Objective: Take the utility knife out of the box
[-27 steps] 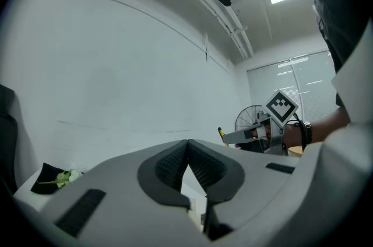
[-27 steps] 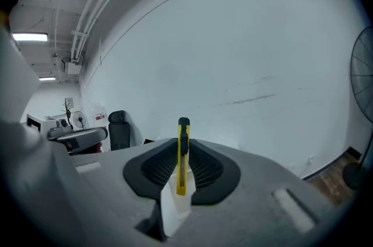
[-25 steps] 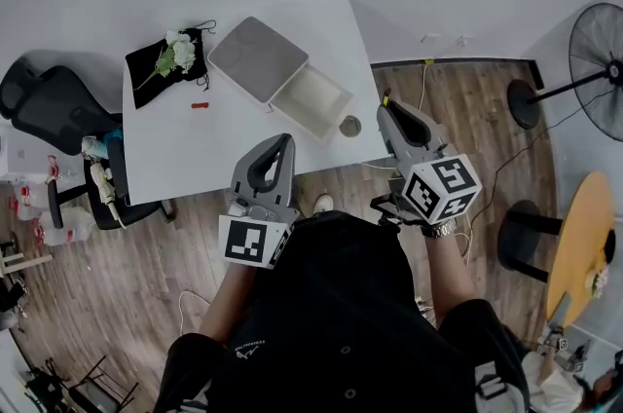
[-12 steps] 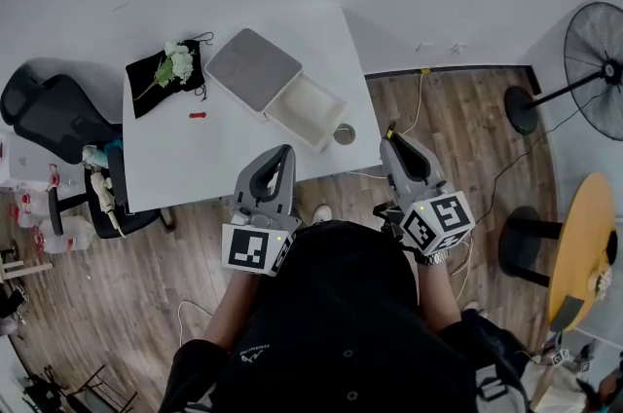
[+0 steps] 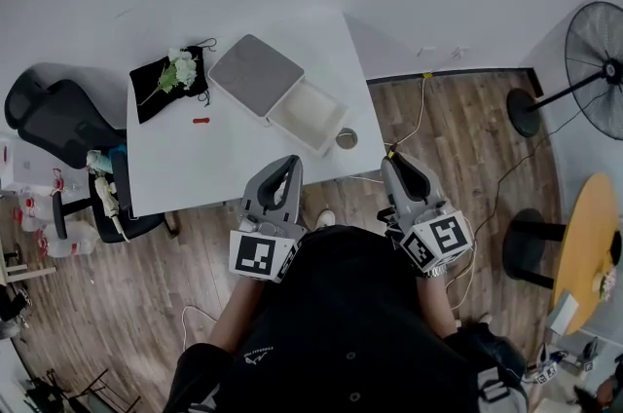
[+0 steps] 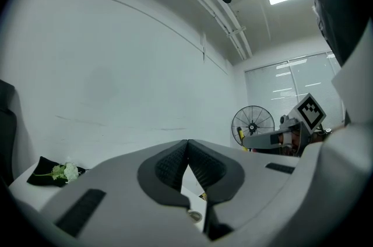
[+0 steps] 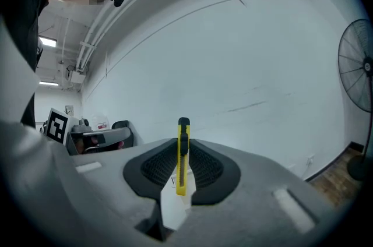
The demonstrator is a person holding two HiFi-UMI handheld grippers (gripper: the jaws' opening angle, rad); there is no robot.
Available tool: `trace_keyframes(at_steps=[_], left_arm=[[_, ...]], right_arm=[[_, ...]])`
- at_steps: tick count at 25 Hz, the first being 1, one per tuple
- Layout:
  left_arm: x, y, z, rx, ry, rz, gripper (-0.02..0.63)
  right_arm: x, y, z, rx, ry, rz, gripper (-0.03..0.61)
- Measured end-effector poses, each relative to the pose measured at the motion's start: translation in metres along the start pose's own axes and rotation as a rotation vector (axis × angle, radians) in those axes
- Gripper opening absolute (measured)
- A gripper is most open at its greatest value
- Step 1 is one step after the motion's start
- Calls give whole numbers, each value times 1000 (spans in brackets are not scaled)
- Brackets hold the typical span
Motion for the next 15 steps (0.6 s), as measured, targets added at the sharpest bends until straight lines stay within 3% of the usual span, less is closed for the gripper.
trace_keyframes(at_steps=[15], left_arm=[[6,-1,5,5,-17,-6,5]], right_arm=[[4,13,1,65,3,-36,64]])
Point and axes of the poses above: the fingertips, and each gripper's own axes: z backward along the fingers, y to its left, x out of its top, the point moved 7 cm from there along z, backward along the fingers, and after that the axes turned 6 degrees about -x, right-handed, at the moved point
